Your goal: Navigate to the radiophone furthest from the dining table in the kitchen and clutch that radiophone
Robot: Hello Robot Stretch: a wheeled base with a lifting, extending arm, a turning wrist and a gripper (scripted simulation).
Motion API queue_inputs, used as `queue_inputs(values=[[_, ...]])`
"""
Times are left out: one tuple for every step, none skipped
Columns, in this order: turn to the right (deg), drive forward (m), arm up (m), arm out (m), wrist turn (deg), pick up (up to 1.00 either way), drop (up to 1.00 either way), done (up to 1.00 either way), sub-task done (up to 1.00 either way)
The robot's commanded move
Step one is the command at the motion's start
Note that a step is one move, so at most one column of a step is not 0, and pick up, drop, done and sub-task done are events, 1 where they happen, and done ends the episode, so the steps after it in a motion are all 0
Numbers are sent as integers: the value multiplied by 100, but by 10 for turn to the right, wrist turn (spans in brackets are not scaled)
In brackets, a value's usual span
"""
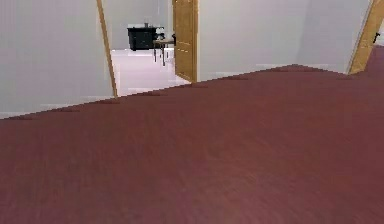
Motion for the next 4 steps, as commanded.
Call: queue_inputs(values=[[0,5,0,0,0,0,0,0,0],[180,0,0,0,0,0,0,0,0],[0,40,0,0,0,0,0,0,0],[210,0,0,0,0,0,0,0,0]])
